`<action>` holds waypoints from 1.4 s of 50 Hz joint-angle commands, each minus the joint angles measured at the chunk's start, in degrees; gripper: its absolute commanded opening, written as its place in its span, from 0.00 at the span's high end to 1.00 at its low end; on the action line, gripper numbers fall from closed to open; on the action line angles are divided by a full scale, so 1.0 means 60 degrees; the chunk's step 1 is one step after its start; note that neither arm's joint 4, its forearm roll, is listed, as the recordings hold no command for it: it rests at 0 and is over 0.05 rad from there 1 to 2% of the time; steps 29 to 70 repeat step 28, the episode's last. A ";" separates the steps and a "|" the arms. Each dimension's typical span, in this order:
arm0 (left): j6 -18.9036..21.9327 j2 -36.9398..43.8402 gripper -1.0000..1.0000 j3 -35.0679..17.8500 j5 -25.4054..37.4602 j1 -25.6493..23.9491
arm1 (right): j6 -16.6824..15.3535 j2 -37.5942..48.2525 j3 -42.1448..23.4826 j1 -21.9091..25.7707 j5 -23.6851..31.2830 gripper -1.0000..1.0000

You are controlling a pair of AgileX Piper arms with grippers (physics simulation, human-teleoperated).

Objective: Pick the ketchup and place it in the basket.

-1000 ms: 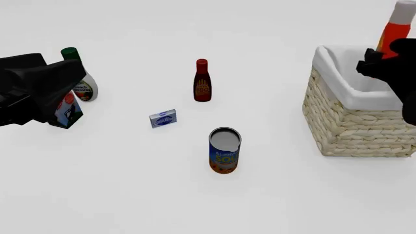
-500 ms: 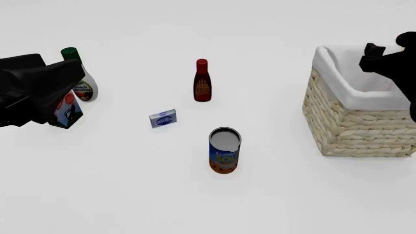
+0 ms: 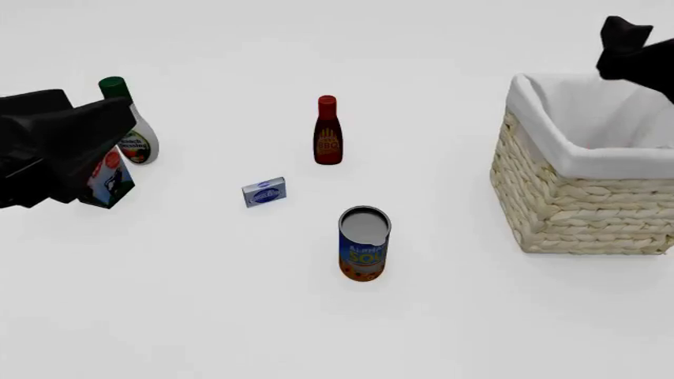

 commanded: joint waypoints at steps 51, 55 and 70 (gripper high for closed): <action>-0.0413 -0.0050 0.00 0.0402 -0.0646 -0.0047 | -0.0553 -0.4211 0.1903 0.2074 0.1824 0.00; -0.0413 -0.0050 0.00 0.0402 -0.0646 -0.0047 | -0.0553 -0.4211 0.1903 0.2074 0.1824 0.00; -0.0413 -0.0050 0.00 0.0402 -0.0646 -0.0047 | -0.0553 -0.4211 0.1903 0.2074 0.1824 0.00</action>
